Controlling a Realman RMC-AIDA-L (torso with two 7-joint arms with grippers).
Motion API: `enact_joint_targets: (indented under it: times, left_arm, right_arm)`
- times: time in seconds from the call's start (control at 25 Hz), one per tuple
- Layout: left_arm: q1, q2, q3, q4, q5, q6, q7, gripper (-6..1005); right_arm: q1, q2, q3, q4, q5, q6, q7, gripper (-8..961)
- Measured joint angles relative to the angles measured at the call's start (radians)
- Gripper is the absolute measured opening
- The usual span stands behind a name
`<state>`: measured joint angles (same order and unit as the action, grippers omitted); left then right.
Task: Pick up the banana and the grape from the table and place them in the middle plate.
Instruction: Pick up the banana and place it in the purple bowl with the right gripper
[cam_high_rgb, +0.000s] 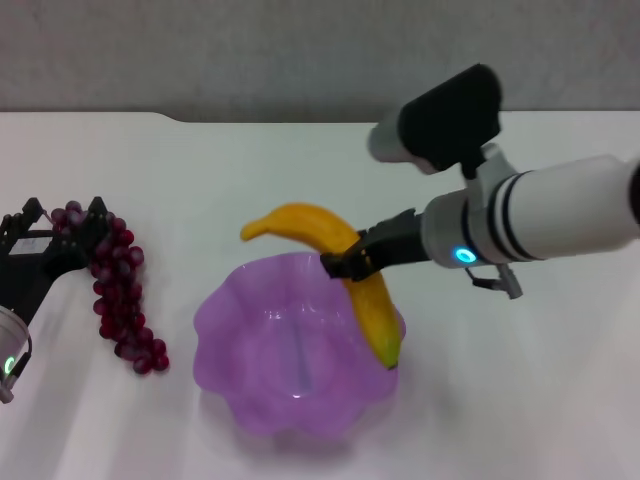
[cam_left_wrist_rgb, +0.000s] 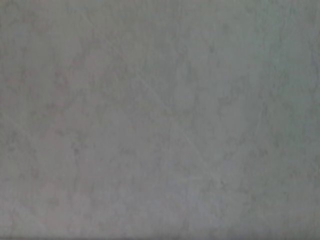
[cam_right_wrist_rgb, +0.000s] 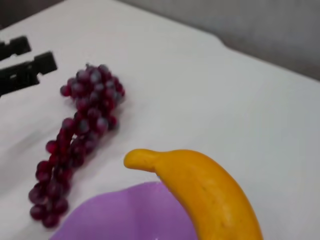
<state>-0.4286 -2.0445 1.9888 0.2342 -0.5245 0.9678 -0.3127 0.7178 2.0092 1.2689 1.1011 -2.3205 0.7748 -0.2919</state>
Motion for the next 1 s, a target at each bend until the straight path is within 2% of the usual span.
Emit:
enact_joint_targets:
  times: [0.24,0.44,1.0]
  left_arm:
    - [-0.004,0.0,0.0,0.002,0.0,0.0,-0.003,883]
    - [-0.012,0.0,0.002,0.001,0.001,-0.009,-0.003,883]
    - [-0.015,0.0,0.004,0.007,0.003,-0.018,-0.003,884]
  right_arm:
    - [0.101,0.003,-0.051,-0.14,0.059,-0.004,-0.008,521]
    - [0.177,0.003,-0.076,-0.207,0.148,0.011,-0.06,521]
    - [0.218,0.008,-0.102,-0.292,0.166,0.012,-0.076,522]
